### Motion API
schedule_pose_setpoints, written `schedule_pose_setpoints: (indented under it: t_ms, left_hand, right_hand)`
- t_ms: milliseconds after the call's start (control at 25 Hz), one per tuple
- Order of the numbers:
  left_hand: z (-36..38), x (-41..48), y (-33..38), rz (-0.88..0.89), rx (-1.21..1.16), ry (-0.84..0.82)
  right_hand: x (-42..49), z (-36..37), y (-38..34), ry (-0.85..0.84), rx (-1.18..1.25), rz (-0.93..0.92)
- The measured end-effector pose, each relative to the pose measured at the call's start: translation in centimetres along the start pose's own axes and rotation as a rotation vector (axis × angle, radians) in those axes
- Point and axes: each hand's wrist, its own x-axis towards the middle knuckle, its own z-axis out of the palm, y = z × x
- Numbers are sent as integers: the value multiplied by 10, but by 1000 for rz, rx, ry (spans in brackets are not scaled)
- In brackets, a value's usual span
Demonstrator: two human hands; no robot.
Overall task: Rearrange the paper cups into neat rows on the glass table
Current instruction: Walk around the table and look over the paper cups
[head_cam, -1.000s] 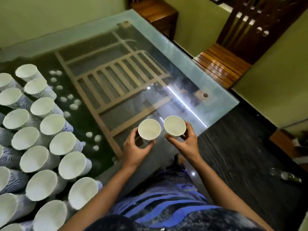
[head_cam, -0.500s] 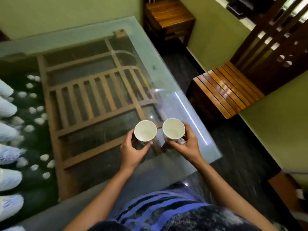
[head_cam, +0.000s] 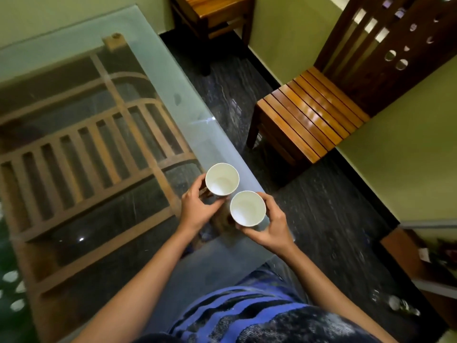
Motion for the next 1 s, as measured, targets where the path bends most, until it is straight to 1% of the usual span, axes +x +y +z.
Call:
schedule_pose_setpoints:
  t_ms: [240,440,600,800,880,1000]
  left_hand:
    - [4,3,-4,-41,-51,-47]
    - [-3,-7,-11,-94,-156,-118]
    - [-19,-31,-15,-114,-154,-42]
    - [-67,-89,-29,-87,-117,44]
    - [-97,-122,-42,-47,-76,65]
    - [-154,-183,-77,2,-12,129]
  right_hand:
    - [-1,1,6,-9,-16,11]
    - [-13,6,3,34,-16,46]
    - [-42,13,1,153,29,93]
    - [-92,41,-11,300,8,132]
    - [-116,67,-22,288,1,101]
    - [-153,129,-44,155,46,60]
